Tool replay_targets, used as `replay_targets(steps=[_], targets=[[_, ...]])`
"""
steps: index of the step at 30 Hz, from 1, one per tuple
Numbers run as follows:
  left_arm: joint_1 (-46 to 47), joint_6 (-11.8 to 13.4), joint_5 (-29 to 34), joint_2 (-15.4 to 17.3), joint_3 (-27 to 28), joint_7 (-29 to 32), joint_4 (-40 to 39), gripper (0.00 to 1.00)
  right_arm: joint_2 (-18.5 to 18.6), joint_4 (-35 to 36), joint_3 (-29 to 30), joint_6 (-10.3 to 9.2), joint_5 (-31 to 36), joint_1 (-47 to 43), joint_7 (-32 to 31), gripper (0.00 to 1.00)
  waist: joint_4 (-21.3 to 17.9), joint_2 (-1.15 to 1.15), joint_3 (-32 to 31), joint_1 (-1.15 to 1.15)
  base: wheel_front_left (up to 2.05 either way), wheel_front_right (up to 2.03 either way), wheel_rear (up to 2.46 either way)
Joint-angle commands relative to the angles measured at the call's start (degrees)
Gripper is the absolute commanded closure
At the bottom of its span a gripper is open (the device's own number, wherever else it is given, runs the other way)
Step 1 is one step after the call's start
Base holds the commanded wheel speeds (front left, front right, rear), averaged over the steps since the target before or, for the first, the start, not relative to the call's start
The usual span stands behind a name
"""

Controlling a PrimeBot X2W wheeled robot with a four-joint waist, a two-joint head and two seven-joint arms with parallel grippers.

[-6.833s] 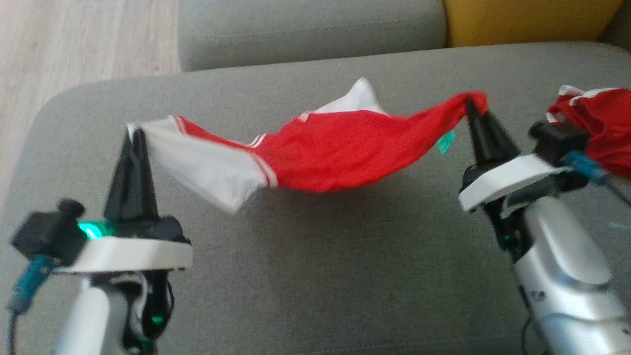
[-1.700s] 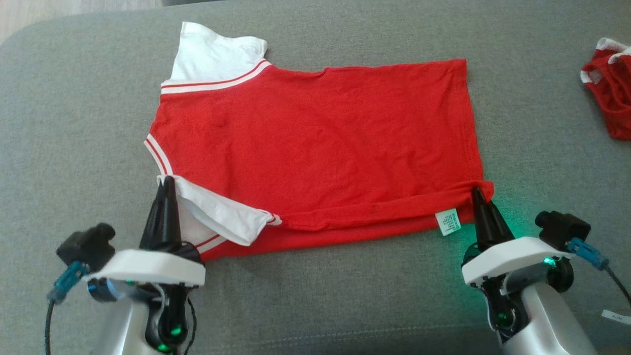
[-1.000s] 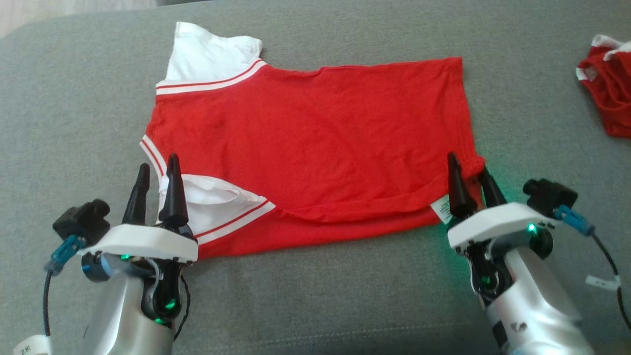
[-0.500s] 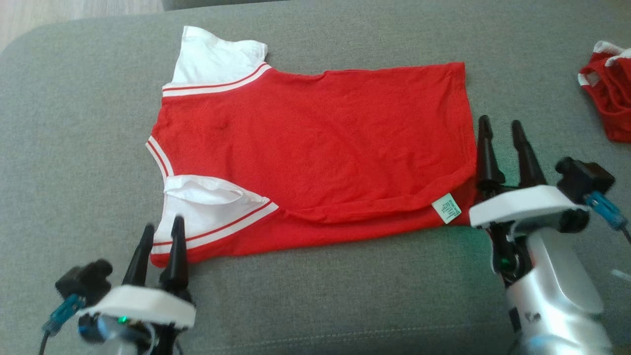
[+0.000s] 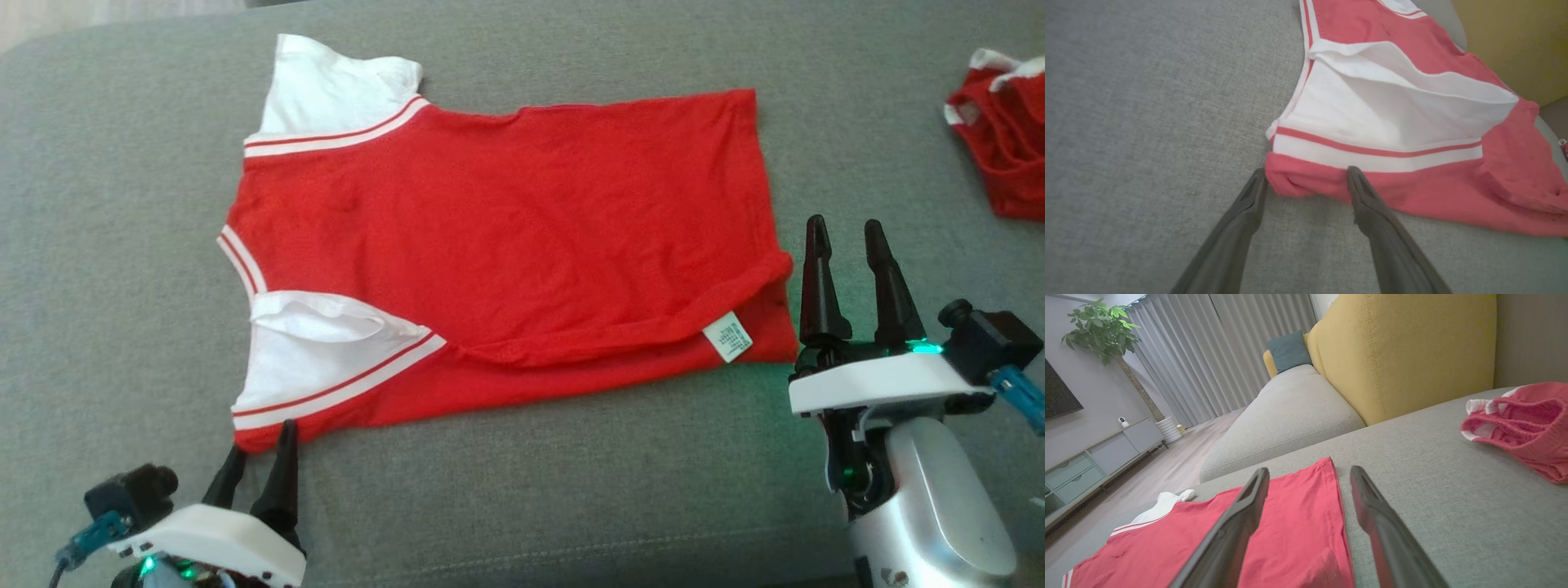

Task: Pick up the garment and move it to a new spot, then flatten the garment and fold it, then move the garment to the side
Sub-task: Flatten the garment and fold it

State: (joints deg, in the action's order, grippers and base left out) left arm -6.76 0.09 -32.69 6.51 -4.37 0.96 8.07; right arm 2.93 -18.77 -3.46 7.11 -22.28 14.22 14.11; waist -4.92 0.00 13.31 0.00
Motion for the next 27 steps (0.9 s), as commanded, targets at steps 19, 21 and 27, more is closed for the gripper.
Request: replay_targets(steps=[19,21,27], targets=[[3.54,0.49,-2.37,0.91,2.32,1.93,0.32,1.0,-0.05,-0.83,0.5,0.37,5.16,-3.86,-10.33,0.0,-1.79,0.0,-0.65,0.0,0.0,0.0,0.0],[3.67,0.5,-2.2,0.84,2.32,1.16,-0.73,1.0,-0.05,-2.01,0.61,0.37,5.35,-3.94,-11.65,0.0,-1.32,0.0,-0.81,0.0,0.0,0.0,0.0],[4.07,0.36,-1.66,0.29,1.36,-0.38,-4.04,1.0,-0.05,-6.65,0.35,0.37,5.58,-2.89,-14.67,0.0,0.49,0.0,-1.34,0.0,0.0,0.0,0.0]])
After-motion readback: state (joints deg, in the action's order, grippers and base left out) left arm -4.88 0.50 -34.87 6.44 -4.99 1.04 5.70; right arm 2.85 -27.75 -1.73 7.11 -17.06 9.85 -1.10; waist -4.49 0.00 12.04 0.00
